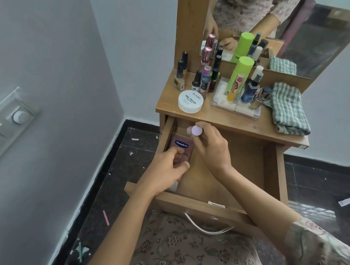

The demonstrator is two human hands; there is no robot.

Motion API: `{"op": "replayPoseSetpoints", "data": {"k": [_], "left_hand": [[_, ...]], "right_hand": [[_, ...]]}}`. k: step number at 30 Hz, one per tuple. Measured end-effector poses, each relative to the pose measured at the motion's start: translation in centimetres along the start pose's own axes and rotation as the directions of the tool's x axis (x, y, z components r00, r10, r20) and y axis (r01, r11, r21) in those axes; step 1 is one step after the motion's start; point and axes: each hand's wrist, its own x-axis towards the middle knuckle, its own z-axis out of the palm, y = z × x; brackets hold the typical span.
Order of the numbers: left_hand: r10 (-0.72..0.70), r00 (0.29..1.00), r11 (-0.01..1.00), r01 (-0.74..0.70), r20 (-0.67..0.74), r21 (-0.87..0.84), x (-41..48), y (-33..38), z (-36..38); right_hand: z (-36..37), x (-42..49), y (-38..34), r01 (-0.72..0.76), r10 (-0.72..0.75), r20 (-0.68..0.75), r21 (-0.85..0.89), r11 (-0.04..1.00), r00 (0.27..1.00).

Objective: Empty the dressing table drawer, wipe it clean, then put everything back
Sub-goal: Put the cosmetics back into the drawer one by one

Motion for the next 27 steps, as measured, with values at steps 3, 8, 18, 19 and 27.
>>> {"op": "replayPoseSetpoints", "data": {"k": [3,8,18,19,27], "left_hand": [[-0.002,1.0,1.0,0.002,0.004,-0.003,-0.1,0.1,0.0],[0.01,1.0,1.0,-0.01,0.006,0.0,-0.1,0.0,-0.1],[0.027,1.0,0.999,-0.027,0.01,-0.027,0.0,-0.2,0.0],[0.029,1.0,0.999,-0.028,0.011,-0.029,0.0,-0.2,-0.1],[0.033,0.999,0.999,-0.033,0.008,-0.006,0.1,-0.3,-0.1]], "right_hand": [[0.3,-0.3,-0.7,-0.123,0.129,-0.018,0.197,0.973,0.991],[-0.3,-0.6,-2.6,-0.345,0.408,-0.038,0.464,0.816,0.912],[0.6,0.3,-0.3,-0.568,0.881,0.254,0.822,0.021,0.4],[0.7,0.7,-0.2,-0.546,0.887,0.266,0.838,-0.019,0.378],[1.1,2.2,0.2,-0.636,0.874,0.342,0.77,-0.05,0.346]]}}
